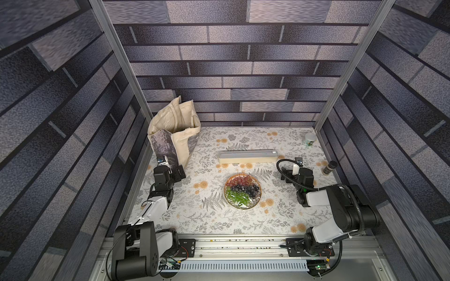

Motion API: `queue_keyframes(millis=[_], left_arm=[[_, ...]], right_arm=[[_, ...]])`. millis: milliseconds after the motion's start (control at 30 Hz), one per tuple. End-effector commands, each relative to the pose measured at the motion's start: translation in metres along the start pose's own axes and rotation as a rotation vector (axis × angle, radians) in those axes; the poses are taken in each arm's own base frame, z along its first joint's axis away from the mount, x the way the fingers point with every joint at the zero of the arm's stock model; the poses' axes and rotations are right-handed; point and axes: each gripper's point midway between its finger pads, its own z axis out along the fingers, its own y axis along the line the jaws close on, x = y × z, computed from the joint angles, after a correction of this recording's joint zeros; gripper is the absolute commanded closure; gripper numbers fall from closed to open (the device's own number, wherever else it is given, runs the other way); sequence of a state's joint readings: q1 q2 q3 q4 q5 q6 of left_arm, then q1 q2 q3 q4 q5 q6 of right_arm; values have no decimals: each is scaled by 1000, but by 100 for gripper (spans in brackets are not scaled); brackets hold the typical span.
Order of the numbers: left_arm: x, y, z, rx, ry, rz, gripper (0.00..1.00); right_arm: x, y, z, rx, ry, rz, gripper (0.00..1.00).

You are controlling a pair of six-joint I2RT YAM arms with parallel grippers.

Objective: Wrap the plate with plastic wrap
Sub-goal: Reset both arms

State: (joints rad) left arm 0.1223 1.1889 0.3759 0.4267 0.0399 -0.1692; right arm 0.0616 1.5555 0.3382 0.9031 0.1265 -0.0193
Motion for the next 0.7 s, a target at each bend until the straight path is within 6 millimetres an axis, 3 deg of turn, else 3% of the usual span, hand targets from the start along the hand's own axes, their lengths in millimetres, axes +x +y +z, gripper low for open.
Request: queue_keyframes(millis=[0, 100, 200, 267, 333, 500, 667], left_arm=[[-14, -15, 9, 45, -110, 111, 0], [-17, -29, 17, 88, -143, 167, 0], [-6, -38, 28, 121, -136, 227, 0], [4, -35, 36, 114, -147, 227, 0], [0, -29, 38, 113, -181, 198, 0], [0, -10, 52, 53, -70, 115, 0], [-3, -9, 53, 28, -93, 121, 0]], right_arm=[[-22, -4, 1, 4, -64, 37, 0], [-22, -3, 0, 0, -75, 37, 0], [-22, -3, 0, -4, -75, 35, 0], [-22, -3, 0, -4, -74, 34, 0], [-23, -2, 0, -9, -77, 31, 0], [-22, -1, 0, -15, -75, 31, 0], [-22, 1, 2, -23, -62, 29, 0]])
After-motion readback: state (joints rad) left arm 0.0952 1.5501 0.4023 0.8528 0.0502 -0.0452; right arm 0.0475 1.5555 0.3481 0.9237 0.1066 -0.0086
